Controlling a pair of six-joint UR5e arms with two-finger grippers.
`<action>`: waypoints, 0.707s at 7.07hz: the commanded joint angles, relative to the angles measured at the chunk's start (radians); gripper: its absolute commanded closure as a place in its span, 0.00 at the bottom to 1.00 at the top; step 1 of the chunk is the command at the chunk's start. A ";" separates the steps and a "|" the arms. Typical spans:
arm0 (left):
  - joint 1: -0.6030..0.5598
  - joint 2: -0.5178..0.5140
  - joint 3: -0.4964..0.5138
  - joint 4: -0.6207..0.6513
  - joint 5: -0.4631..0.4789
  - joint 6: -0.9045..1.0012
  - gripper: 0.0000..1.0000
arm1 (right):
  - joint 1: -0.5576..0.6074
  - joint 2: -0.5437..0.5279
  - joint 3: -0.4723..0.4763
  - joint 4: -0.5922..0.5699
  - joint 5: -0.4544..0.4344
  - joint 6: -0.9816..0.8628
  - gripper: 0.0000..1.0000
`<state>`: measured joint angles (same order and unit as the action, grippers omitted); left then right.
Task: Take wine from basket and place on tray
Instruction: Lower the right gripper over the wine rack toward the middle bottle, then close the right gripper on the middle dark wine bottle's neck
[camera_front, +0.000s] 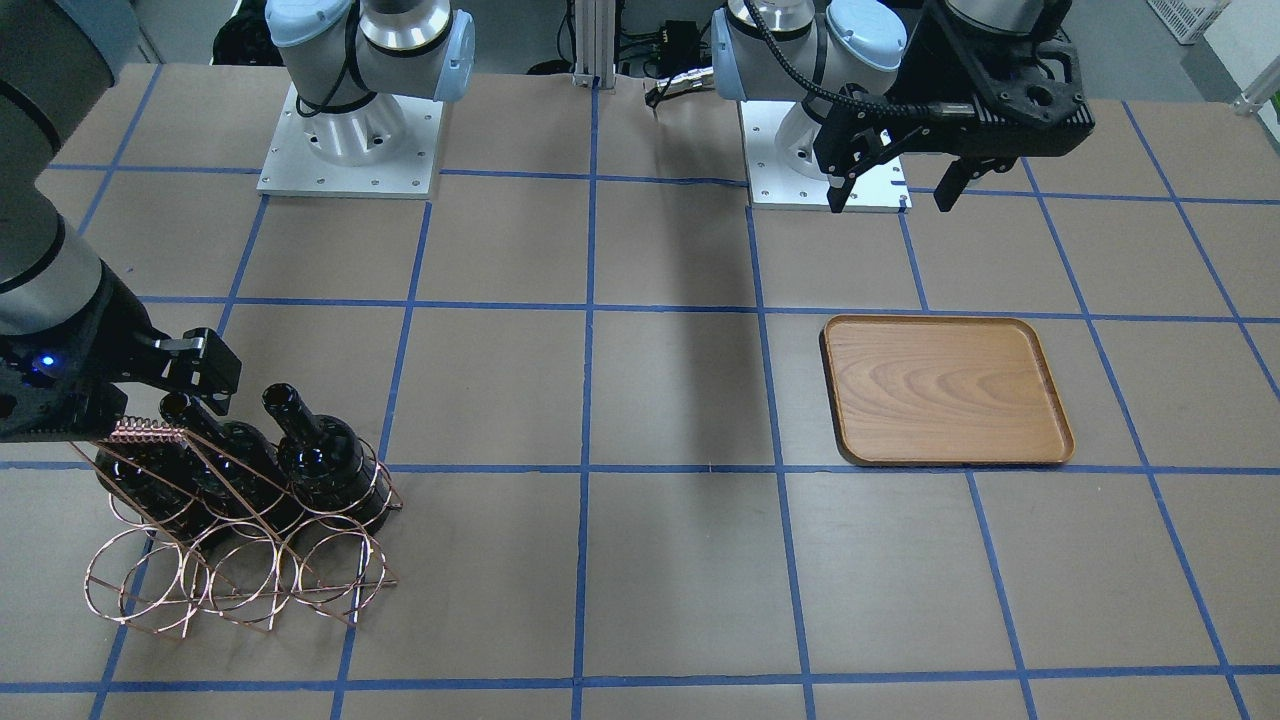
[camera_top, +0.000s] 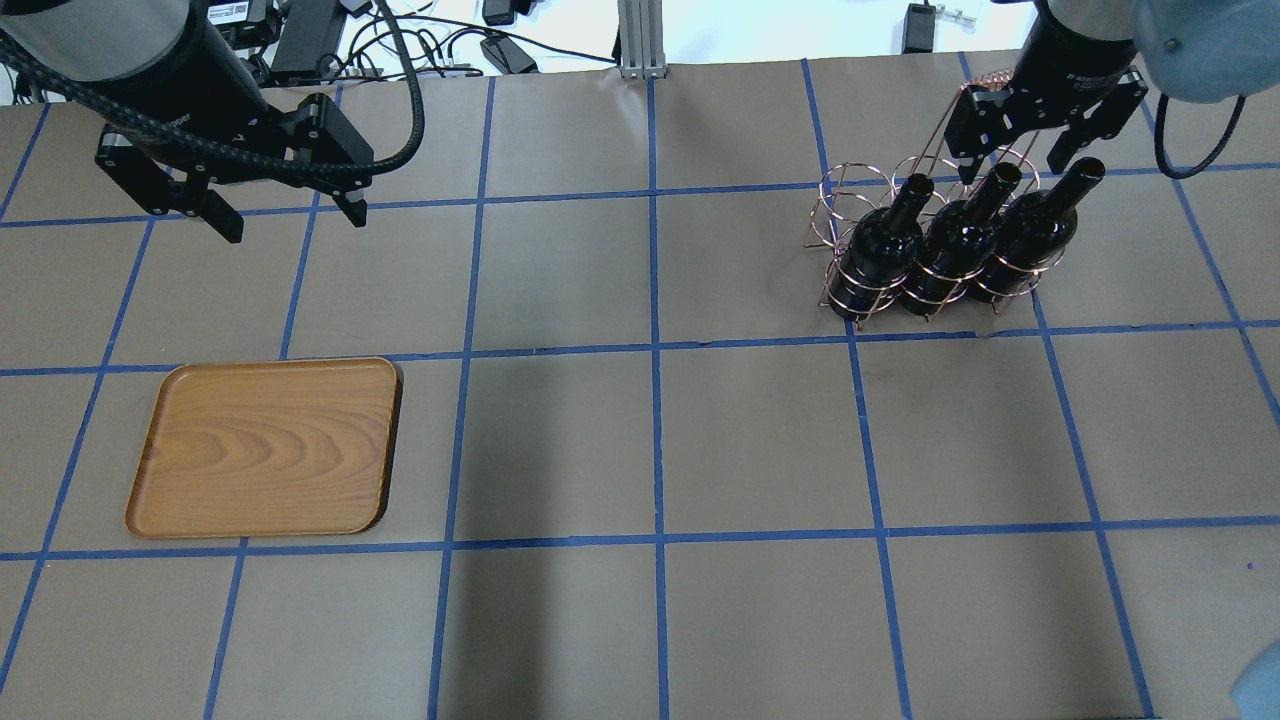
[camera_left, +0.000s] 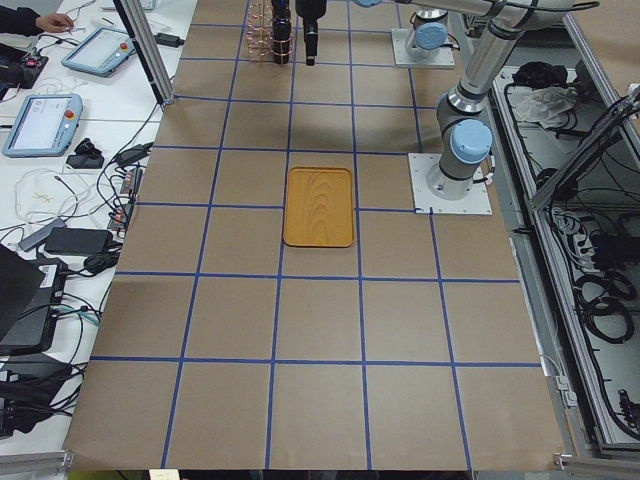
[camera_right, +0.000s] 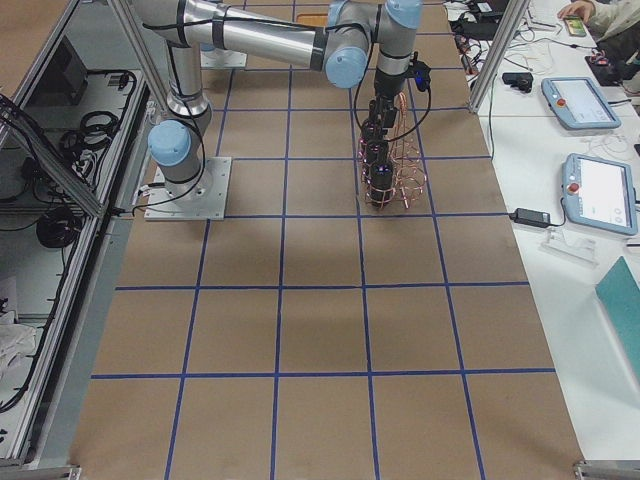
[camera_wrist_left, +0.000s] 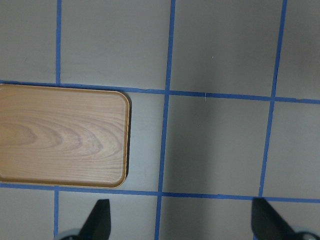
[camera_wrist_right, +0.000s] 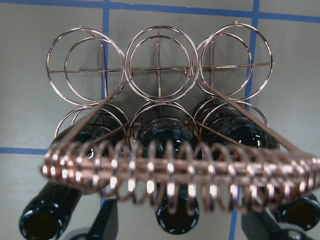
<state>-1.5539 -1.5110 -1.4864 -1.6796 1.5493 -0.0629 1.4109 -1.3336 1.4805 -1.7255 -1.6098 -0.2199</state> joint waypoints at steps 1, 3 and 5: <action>0.000 0.000 0.000 0.000 0.000 0.000 0.00 | -0.001 0.014 0.006 -0.003 0.001 -0.001 0.22; 0.000 0.000 0.000 0.001 0.000 0.000 0.00 | -0.001 0.016 0.030 0.001 0.004 -0.001 0.31; 0.000 0.000 0.000 0.000 0.000 0.000 0.00 | -0.001 0.016 0.040 -0.005 0.004 -0.001 0.31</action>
<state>-1.5539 -1.5110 -1.4864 -1.6787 1.5493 -0.0629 1.4097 -1.3185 1.5145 -1.7267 -1.6063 -0.2209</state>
